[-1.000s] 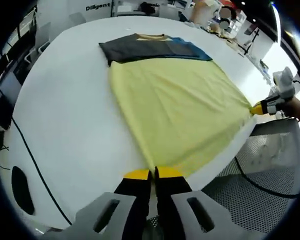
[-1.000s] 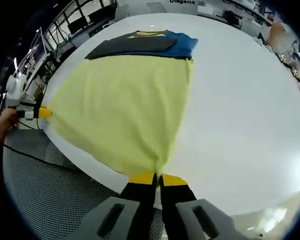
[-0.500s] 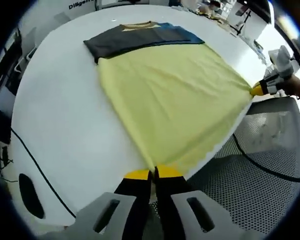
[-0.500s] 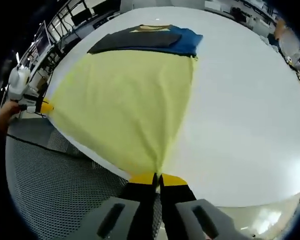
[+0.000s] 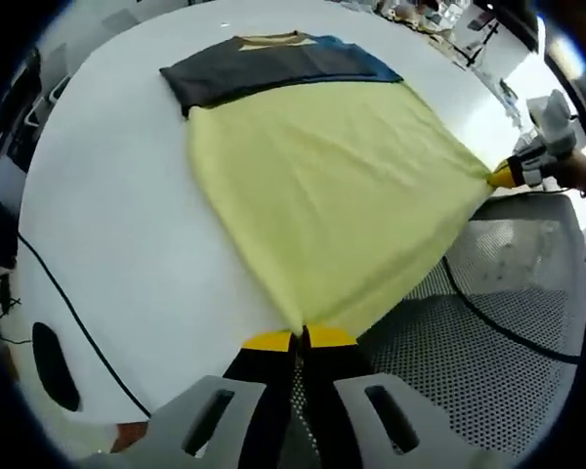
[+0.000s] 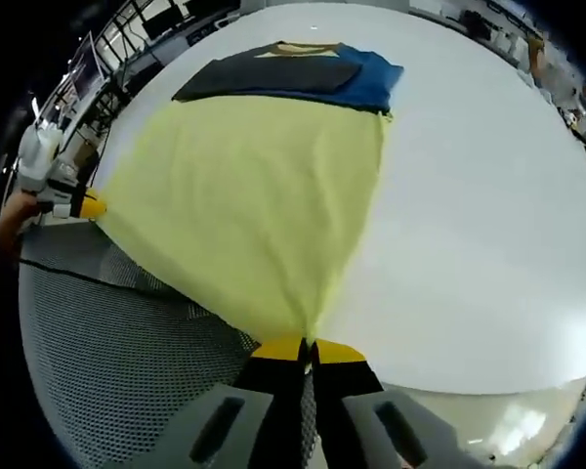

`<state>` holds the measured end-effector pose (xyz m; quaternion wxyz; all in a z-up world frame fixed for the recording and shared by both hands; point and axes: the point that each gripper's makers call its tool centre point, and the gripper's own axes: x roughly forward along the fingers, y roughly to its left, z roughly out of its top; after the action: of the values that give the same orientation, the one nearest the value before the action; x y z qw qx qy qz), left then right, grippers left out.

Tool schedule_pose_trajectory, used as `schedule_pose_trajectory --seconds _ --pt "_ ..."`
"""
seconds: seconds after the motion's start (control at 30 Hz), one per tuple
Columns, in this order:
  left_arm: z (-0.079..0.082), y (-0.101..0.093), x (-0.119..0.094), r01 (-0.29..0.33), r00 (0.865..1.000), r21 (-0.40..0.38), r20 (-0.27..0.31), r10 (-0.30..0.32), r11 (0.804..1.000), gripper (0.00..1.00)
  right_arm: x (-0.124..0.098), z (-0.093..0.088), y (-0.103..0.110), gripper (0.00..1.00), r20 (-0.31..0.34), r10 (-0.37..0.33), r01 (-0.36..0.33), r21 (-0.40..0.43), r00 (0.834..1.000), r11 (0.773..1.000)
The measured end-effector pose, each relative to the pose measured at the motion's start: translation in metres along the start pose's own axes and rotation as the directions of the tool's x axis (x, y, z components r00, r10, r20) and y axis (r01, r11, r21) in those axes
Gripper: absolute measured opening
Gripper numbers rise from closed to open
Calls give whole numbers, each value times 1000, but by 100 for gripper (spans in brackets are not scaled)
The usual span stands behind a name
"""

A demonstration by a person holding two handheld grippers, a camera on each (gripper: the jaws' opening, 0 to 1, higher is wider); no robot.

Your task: Fold the garment on the visible template until the final outline fits inside the template.

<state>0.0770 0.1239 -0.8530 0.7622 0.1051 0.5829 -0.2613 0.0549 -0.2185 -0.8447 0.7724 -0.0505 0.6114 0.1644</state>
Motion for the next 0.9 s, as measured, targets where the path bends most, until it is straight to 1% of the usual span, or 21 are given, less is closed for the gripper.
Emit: schedule_pose_trajectory --seconds 0.03,0.1,0.13,0.17,0.23,0.27,0.33,0.37,0.4,0.43,0.47,0.5,0.53,0.57,0.63,0.7,0.77,0.8,0.83,0.9 --pt "3 0 -1 -6 1000 0 11 6 1000 3 -1 2 0 0 10 3 -3 6 1000 1000" --pt "8 1 -3 -12 1000 -20 27 13 1000 3 -4 9 -1 0 54 3 -4 8 999 1000" --pt "9 1 -4 -12 999 -21 32 13 1000 3 -6 11 -1 0 63 6 -7 17 998 1000" --pt "13 1 -6 -12 999 -31 44 13 999 3 -8 19 -1 0 97 11 -16 44 995 999" --pt "21 3 -9 -6 997 -59 80 11 998 3 -13 33 -2 0 165 15 -26 64 986 998" --pt "25 4 -11 -6 996 -74 89 12 997 3 -15 37 -3 0 177 19 -31 69 984 997" --pt "36 9 -17 -7 992 -69 126 16 998 3 -20 47 -5 0 216 26 -45 82 976 996" --pt "42 12 -20 -16 989 -73 144 26 997 3 -22 51 -6 0 224 24 -47 96 974 994" --pt "52 18 -23 -30 982 -100 182 48 995 3 -26 59 -8 0 240 26 -49 92 970 995" --pt "55 19 -25 -29 981 -106 188 49 994 3 -28 64 -9 0 253 22 -45 86 967 995" --pt "62 22 -29 -24 977 -114 206 47 993 3 -31 69 -10 0 266 18 -40 79 964 996" --pt "71 27 -32 -28 971 -126 234 57 992 3 -33 73 -12 0 273 16 -37 71 962 997" --pt "75 29 -34 -26 969 -126 240 56 992 3 -33 78 -14 0 278 15 -36 70 960 997" --pt "84 34 -38 -24 964 -138 259 59 990 3 -36 84 -16 0 292 13 -34 66 956 997" --pt "91 38 -40 -22 961 -137 270 59 990 3 -40 93 -18 0 317 17 -40 67 948 997" --pt "98 40 -43 -12 956 -147 287 54 989 3 -42 98 -20 0 329 17 -42 69 944 997" --pt "115 44 -51 2 936 -175 347 60 985 2 -45 110 -23 0 343 16 -45 76 939 996" --pt "121 46 -53 5 929 -178 364 61 984 2 -47 115 -24 0 347 14 -42 74 938 996" --pt "124 47 -55 6 925 -185 373 65 983 2 -48 119 -24 0 353 13 -39 67 935 997" --pt "130 51 -56 1 922 -183 380 70 983 2 -51 129 -26 0 367 11 -34 56 930 998"
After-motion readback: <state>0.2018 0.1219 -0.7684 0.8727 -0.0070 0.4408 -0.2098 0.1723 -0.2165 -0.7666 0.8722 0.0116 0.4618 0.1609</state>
